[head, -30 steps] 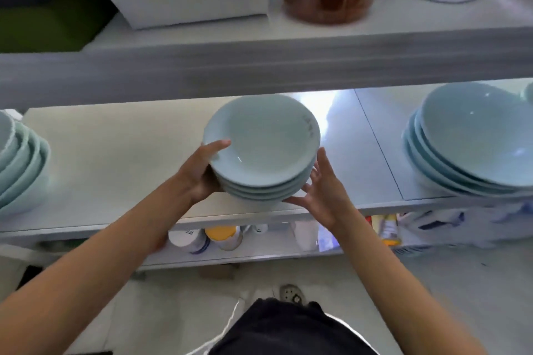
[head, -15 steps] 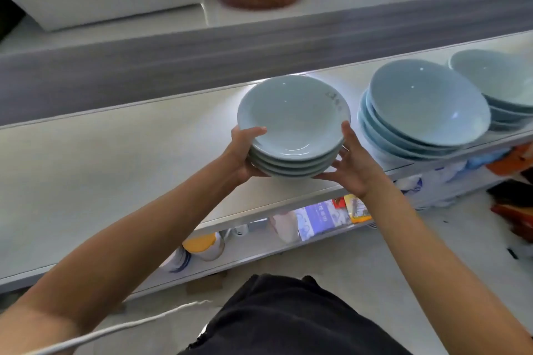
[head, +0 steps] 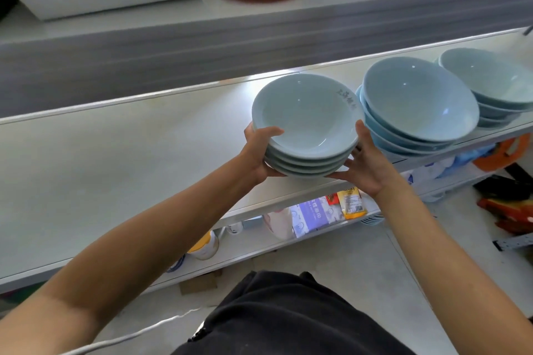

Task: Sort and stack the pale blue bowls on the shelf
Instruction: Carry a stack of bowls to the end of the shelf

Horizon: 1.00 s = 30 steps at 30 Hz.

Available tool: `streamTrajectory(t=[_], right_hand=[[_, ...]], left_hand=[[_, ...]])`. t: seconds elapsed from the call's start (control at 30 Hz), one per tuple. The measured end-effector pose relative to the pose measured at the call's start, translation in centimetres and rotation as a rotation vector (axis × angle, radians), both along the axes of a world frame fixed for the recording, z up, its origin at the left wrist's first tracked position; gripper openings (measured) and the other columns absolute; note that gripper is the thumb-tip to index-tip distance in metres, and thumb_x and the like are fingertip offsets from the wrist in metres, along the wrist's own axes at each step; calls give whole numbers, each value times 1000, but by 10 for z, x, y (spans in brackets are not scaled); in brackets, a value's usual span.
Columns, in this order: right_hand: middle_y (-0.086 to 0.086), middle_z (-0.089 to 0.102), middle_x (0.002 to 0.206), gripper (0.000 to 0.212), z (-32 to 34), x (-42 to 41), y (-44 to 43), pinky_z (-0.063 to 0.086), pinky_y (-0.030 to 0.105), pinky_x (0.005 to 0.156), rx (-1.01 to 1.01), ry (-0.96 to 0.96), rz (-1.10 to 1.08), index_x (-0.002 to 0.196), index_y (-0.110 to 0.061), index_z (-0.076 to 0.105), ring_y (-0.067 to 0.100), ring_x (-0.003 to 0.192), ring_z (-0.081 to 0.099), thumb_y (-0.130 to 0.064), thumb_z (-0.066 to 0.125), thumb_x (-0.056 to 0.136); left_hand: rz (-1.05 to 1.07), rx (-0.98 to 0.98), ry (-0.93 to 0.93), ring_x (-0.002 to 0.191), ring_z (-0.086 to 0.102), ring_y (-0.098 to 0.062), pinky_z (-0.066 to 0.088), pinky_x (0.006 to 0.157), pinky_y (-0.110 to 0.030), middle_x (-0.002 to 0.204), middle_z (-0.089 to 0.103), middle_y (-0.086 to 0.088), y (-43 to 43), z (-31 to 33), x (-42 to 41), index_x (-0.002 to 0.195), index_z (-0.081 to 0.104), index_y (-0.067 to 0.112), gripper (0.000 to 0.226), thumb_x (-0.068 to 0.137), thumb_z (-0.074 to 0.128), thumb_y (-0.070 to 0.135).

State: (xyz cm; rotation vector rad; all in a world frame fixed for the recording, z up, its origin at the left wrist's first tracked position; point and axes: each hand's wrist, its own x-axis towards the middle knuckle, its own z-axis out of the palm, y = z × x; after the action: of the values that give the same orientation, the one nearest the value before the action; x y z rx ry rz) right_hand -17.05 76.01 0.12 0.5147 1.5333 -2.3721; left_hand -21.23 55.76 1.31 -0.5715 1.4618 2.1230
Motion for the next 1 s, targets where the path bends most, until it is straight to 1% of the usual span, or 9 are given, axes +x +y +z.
streamTrajectory(t=[0.07,0.13,0.3,0.4,0.53,0.67,0.77,1.0], right_hand=[[2,60,123,101,-1,0,2,57,45,69,-4,0,4,133,-23,50,24,112,59,-66,76,45],[1,62,119,107,-2,0,4,57,45,69,-6,-5,-7,134,-22,50,24,110,60,-67,79,41],[3,61,122,107,-3,1,9,57,48,71,-11,-2,0,133,-23,50,25,112,59,-67,80,39],[2,62,118,111,-2,1,11,57,47,69,-11,-10,-4,133,-23,50,25,112,59,-67,81,36],[2,61,117,118,-1,1,12,58,46,65,-2,-20,-6,134,-23,48,24,111,58,-69,81,30],[1,61,115,123,-1,0,14,58,47,65,0,-31,-9,135,-23,48,24,110,57,-69,82,26],[2,59,119,125,-1,0,15,58,47,65,8,-39,-4,138,-23,46,25,113,56,-69,82,28],[2,60,117,118,0,2,17,58,47,65,7,-37,-12,131,-25,50,25,111,57,-68,83,26]], left_hand=[[7,4,-3,110,53,-36,55,67,-58,128,46,-14,2,1,1,135,36,29,62,79,60,16],[12,1,-2,111,53,-36,55,68,-59,128,46,-14,4,1,3,135,36,29,61,80,60,16],[20,-8,-4,112,51,-35,55,69,-59,127,45,-12,8,1,6,135,34,29,62,80,60,15],[19,-7,-3,111,52,-35,56,68,-58,127,45,-12,11,2,8,135,34,30,62,80,60,16],[33,-18,-5,112,51,-35,56,70,-57,127,45,-13,15,2,10,135,34,30,62,81,60,16],[48,-21,-11,114,50,-34,54,76,-59,127,45,-12,17,2,11,135,32,30,62,82,59,15],[55,-18,-15,115,50,-34,53,79,-62,127,44,-11,18,2,12,135,31,31,62,82,59,14],[58,-30,-18,114,49,-33,52,80,-63,125,43,-10,21,-1,14,135,29,32,62,83,59,16]])
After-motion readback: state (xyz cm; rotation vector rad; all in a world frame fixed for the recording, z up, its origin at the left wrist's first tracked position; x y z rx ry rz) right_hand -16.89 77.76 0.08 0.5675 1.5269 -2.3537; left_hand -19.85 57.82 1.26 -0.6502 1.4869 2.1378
